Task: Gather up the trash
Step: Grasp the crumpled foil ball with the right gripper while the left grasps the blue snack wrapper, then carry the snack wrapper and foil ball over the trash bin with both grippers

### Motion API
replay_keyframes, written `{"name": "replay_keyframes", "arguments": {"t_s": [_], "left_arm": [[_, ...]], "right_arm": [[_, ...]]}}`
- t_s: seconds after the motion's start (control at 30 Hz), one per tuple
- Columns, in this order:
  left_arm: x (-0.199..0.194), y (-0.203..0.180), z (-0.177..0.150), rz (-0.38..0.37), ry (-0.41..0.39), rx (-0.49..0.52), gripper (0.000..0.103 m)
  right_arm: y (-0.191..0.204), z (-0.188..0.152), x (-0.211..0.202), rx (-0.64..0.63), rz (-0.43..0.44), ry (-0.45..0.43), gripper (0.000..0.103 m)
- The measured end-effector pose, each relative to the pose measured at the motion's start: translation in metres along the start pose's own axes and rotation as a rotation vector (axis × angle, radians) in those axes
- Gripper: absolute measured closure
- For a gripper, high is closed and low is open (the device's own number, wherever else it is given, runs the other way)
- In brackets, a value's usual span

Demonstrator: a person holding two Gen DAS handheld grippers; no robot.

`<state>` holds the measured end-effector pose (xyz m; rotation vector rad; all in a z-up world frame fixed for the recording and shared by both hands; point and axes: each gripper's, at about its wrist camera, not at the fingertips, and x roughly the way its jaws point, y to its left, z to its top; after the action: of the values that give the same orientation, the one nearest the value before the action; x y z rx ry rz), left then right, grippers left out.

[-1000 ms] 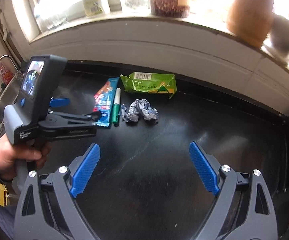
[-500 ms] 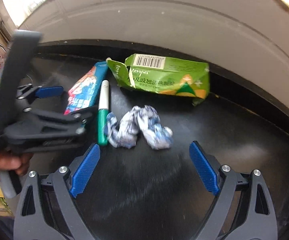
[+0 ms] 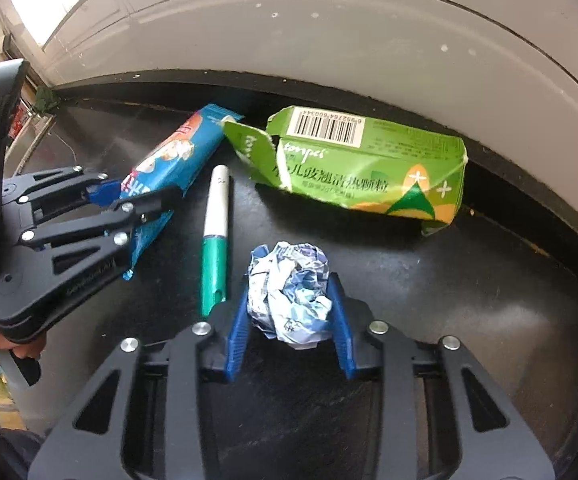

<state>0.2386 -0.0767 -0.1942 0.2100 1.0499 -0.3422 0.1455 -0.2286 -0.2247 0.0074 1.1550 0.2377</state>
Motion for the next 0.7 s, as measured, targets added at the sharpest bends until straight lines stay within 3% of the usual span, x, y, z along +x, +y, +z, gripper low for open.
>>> {"name": "replay_keyframes", "arguments": {"t_s": [0.4, 0.7], "left_arm": [[-0.089, 0.01, -0.027, 0.021, -0.052, -0.021, 0.097], [-0.146, -0.028, -0.103, 0.013, -0.049, -0.02, 0.097]], "right_arm": [[0.027, -0.044, -0.1, 0.001, -0.043, -0.114, 0.066], [0.053, -0.108, -0.143, 0.015, -0.058, -0.129, 0.066]]}}
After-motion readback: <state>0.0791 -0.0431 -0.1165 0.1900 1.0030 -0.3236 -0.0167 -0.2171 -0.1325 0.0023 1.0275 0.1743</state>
